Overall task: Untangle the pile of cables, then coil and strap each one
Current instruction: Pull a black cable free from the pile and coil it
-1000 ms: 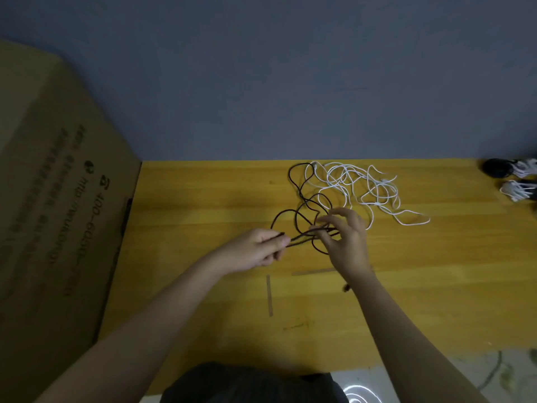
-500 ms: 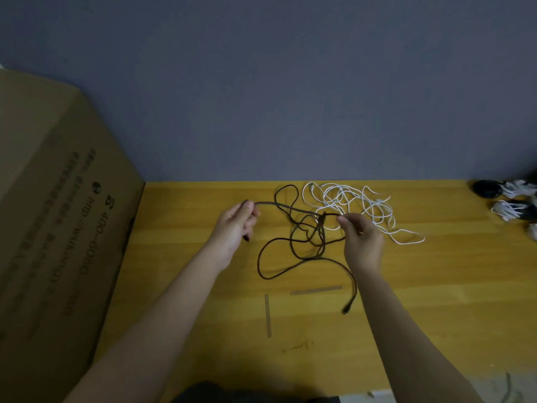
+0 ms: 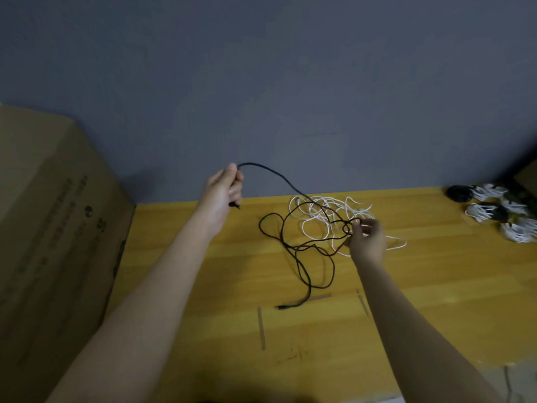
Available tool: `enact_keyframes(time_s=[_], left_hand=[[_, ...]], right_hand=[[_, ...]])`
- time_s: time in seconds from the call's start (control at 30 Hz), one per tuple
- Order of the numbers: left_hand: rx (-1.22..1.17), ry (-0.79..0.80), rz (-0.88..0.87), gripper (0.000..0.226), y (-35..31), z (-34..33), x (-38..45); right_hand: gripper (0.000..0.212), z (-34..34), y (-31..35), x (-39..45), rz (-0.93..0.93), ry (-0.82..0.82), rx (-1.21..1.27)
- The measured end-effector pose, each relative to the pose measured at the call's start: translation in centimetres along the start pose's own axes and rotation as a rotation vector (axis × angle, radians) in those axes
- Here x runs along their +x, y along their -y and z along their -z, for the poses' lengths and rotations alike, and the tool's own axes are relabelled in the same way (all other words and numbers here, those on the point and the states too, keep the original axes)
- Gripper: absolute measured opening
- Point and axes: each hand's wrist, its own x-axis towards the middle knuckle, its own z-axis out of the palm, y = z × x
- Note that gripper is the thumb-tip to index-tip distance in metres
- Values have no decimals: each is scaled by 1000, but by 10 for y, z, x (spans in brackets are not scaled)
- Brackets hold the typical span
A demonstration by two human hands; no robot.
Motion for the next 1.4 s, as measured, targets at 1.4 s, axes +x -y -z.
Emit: enact_keyframes(time_s=[1.4], left_hand=[[-329,453,-36,26,-37,-88,-43]], right_hand=[[26,-23,16,-62,428,751,-419]])
